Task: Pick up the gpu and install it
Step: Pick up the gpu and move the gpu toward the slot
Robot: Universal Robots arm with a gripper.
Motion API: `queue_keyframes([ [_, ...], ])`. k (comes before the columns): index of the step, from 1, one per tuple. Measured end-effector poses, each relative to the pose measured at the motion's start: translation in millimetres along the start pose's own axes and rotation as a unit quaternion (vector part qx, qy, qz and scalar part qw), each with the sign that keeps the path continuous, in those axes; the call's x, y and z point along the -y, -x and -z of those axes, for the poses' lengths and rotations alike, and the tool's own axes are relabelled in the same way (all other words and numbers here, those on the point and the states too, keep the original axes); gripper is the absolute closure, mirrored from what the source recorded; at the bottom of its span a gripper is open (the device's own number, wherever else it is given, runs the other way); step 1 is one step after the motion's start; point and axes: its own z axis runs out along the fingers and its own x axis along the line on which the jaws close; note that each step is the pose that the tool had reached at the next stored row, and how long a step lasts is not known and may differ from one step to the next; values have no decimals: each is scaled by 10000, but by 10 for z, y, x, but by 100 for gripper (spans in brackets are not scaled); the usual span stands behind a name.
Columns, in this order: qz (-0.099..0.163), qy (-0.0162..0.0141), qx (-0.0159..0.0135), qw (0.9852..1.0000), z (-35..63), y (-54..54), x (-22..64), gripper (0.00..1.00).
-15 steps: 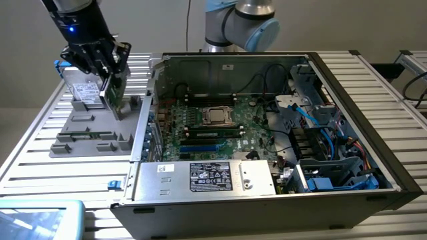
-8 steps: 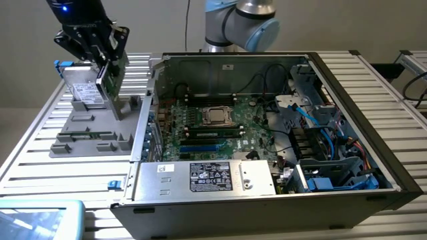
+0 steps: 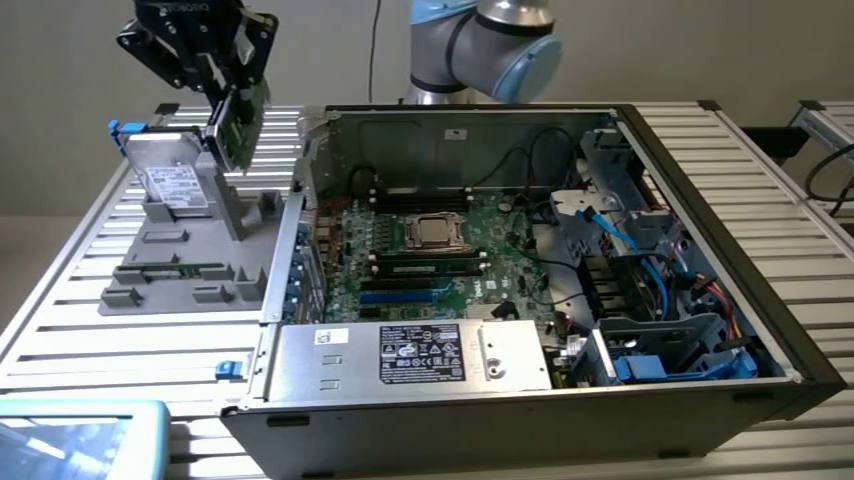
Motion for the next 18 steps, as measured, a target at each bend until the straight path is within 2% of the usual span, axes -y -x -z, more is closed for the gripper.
queue_keyframes([
  [4, -1, 0, -8, 10000, 70, 182, 10, 72],
  [18, -2, 3, -21, 10000, 93, 824, 85, 72],
])
